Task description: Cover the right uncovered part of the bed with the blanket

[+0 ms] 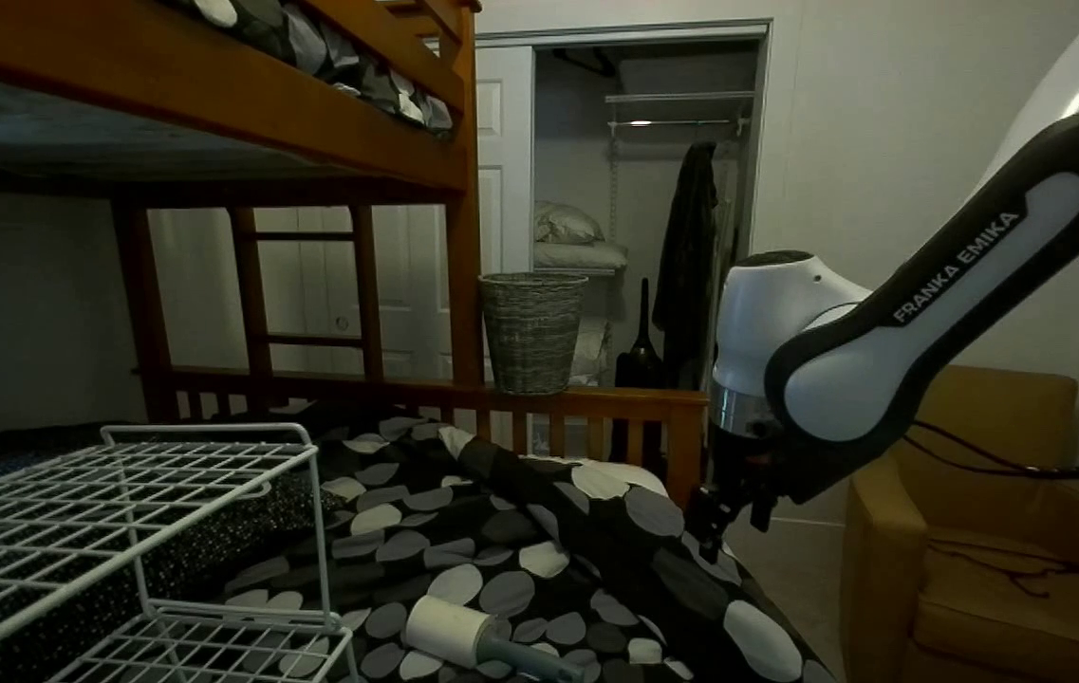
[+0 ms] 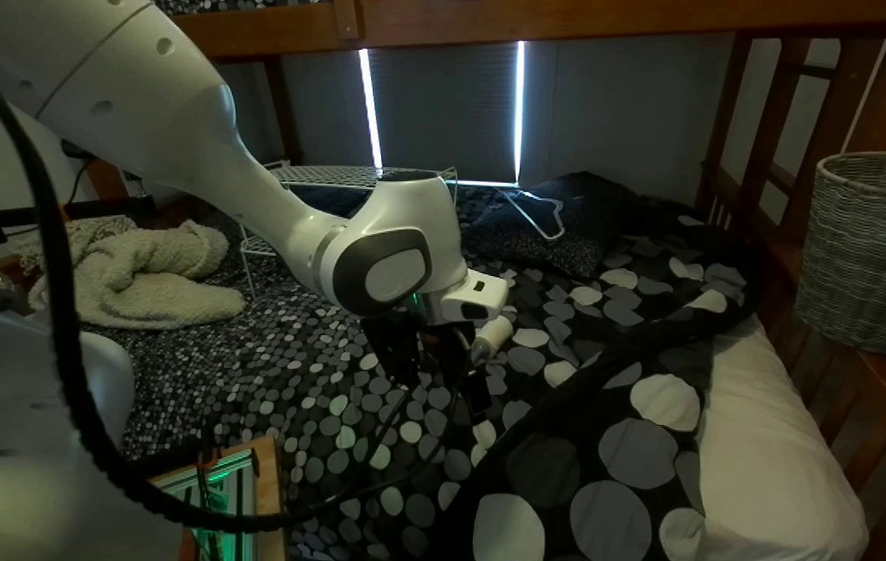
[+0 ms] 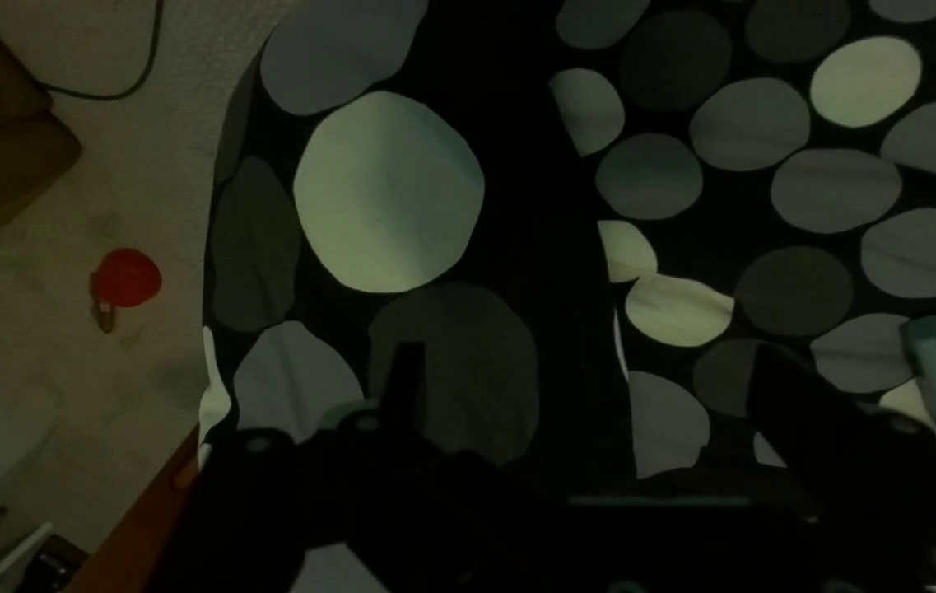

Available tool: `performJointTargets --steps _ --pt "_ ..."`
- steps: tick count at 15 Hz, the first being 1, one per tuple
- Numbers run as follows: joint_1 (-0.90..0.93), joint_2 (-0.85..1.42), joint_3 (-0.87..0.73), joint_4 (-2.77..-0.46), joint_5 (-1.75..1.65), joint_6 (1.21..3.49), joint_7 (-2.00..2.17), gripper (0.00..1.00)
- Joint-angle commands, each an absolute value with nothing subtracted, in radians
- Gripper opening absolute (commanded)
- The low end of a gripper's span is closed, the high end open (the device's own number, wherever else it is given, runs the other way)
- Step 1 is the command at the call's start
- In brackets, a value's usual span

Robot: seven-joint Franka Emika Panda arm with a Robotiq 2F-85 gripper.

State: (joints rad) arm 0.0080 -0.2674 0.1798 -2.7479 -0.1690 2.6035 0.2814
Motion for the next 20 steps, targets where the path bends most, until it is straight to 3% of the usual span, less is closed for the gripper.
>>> performJointTargets --steps 1,10,20 --pt "0.012 -0.269 0.173 -2.747 -0.170 2.601 0.281 1.00" --pt "-0.097 -0.091 0.269 -2.742 -0.611 2.697 0.678 1.00" --pt "-0.092 0.152 0.224 -2.646 -1.020 2.750 1.064 1.00"
